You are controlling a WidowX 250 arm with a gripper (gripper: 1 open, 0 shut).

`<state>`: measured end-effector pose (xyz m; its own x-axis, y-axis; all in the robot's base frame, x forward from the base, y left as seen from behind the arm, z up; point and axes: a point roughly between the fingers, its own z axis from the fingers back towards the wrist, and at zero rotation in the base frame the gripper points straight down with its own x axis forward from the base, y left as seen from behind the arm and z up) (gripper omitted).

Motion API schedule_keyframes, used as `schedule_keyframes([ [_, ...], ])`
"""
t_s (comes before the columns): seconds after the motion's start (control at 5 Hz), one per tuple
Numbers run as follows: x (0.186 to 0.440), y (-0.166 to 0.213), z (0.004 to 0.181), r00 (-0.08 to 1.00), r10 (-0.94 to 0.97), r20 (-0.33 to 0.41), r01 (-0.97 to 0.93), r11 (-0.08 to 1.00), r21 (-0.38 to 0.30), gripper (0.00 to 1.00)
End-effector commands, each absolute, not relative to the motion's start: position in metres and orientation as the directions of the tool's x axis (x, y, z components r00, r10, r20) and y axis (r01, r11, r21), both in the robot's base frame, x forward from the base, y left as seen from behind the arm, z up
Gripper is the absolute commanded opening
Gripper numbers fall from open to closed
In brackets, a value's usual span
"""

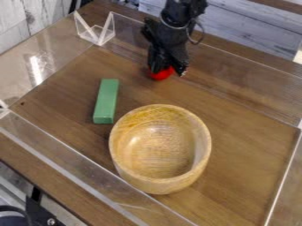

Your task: Move the red object to the left side of the table

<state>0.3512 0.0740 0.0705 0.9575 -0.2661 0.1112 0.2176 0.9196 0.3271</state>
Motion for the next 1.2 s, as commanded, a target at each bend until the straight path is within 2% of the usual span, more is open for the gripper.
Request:
schedule_keyframes([
  [0.0,0.349,0.086,0.113,0.946,-0.247,0.210,0.166,0.925,0.341,0.00],
  [0.2,0.341,0.106,0.134,0.952,-0.180,0.247,0.087,0.935,0.344,0.00],
  [0.4,0.331,0.127,0.146,0.959,-0.119,0.256,0.026,0.940,0.341,0.00],
  [1.0,0.308,0.149,0.161,0.961,-0.038,0.273,-0.056,0.943,0.328,0.00],
])
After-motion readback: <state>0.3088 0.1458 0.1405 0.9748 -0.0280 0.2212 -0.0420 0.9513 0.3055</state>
